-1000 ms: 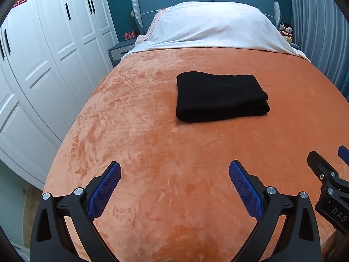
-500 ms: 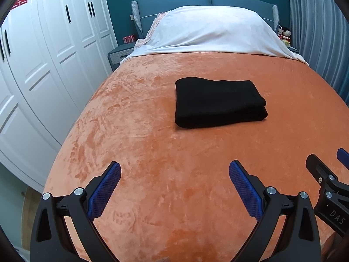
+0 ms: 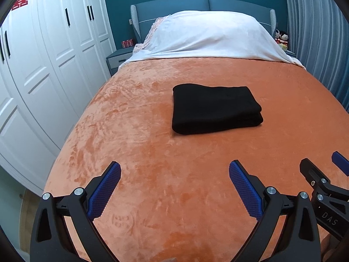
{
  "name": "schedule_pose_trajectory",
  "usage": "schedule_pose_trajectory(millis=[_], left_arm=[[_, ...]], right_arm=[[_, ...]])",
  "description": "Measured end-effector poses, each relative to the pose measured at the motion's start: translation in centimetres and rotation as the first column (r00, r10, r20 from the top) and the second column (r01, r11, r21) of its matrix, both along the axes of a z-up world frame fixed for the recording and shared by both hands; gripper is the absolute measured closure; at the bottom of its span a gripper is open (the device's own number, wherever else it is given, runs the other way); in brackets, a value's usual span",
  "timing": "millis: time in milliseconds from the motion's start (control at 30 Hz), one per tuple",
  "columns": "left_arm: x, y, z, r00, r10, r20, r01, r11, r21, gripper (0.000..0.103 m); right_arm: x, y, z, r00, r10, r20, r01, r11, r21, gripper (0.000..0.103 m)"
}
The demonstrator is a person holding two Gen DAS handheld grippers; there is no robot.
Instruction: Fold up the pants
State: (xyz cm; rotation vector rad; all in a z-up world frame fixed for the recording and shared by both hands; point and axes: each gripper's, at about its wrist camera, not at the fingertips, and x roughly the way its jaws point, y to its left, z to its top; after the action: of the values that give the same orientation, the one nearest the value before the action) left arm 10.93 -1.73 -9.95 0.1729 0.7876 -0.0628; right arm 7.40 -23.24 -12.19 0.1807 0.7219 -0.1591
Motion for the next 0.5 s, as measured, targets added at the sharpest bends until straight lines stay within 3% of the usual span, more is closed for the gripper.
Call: schedule_pose_trajectory(millis=[500], left_arm=[[-0.21,-0.39,0.05,1.000,-0.001,0.014,0.000,1.000,0.030,0.005]], right_arm=[[0.06,-0.03,0.03,1.000,0.001,-0.002,-0.001,1.000,-0.001,0.008]])
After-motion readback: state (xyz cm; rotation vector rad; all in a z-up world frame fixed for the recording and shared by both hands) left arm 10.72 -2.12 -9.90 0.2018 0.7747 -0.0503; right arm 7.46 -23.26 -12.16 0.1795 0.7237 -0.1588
